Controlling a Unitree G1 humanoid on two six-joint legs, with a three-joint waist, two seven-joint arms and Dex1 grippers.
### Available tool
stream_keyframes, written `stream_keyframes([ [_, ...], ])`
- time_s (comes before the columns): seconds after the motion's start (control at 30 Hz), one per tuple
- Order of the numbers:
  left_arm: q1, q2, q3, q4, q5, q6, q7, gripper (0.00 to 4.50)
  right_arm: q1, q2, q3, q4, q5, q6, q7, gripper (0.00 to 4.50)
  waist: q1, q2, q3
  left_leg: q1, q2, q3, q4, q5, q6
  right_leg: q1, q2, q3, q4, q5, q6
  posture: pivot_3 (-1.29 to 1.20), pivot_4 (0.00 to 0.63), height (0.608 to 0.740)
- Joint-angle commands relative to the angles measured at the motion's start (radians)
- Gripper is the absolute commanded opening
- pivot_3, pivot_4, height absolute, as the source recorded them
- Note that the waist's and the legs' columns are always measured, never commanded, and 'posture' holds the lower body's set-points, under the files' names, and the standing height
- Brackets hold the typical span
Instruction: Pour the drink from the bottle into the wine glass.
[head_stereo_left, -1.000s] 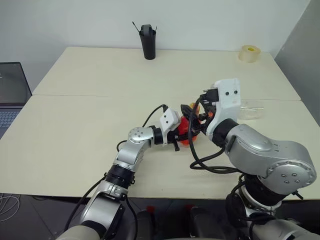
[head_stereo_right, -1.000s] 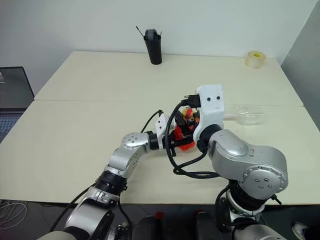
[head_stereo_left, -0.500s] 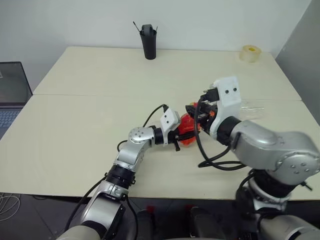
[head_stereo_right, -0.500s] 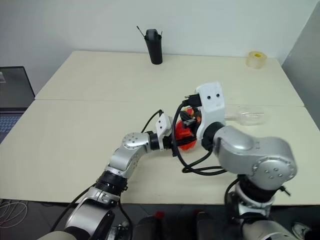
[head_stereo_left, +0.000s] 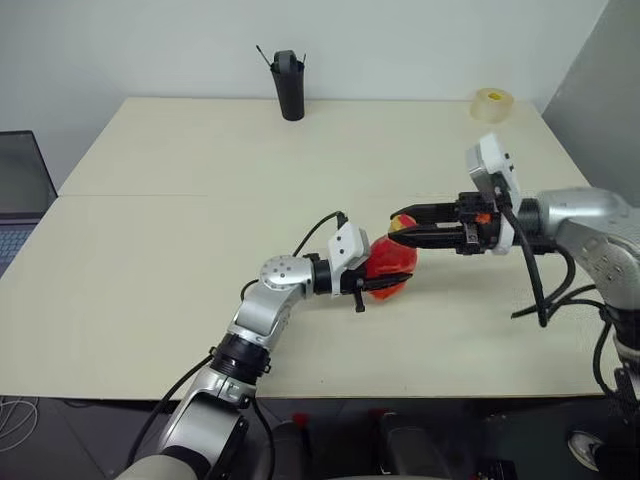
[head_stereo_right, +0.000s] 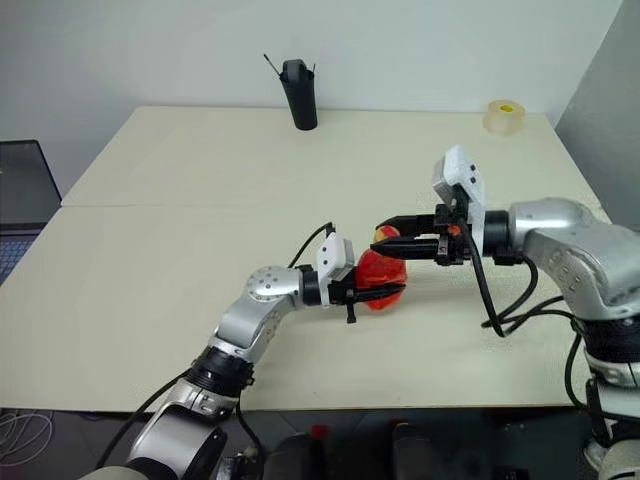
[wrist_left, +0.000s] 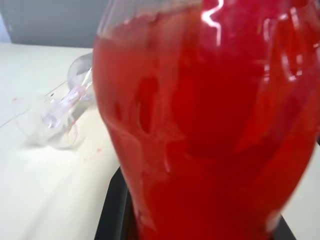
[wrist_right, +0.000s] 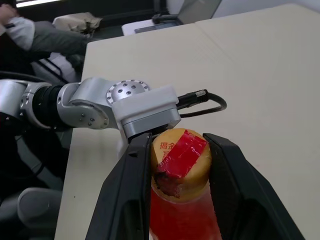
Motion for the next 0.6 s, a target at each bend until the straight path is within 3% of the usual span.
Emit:
stream_keyframes([
  [0.03,0.002,0.001,0.028,-0.071,-0.041,0.015,0.002,0.93,-0.028,-0.001,0.015,-0.014,-0.031,-0.027,0.071,1.24,0.006,0.000,0.000,-0.001,0.000,0.000,0.000,0.000,0.000,0.000,-0.001,0.000,0.000,0.000,0.000,0.00,0.150,0.740],
  [0.17,0.008,0.003,0.031,-0.081,-0.042,0.026,0.006,0.93,-0.042,0.003,0.001,-0.016,-0.032,0.022,0.057,1.24,0.013,0.000,0.000,-0.003,0.000,-0.002,0.002,0.000,0.000,0.000,-0.006,-0.001,0.000,0.000,0.001,0.00,0.150,0.740],
  [0.47,0.000,0.000,0.029,-0.057,-0.049,0.024,0.006,0.92,0.037,-0.008,-0.186,-0.206,0.085,0.152,-0.093,4.41,0.022,0.000,0.000,-0.004,-0.001,-0.004,0.002,0.000,0.000,0.001,-0.010,-0.002,0.000,-0.001,0.002,0.00,0.150,0.740],
  [0.6,-0.001,0.003,0.033,-0.049,-0.049,0.014,0.003,0.92,0.102,-0.009,-0.301,-0.336,0.143,0.239,-0.264,4.50,0.024,0.000,0.000,-0.004,-0.002,-0.005,0.002,0.000,0.000,0.001,-0.010,-0.002,0.000,-0.001,0.002,0.00,0.150,0.740],
])
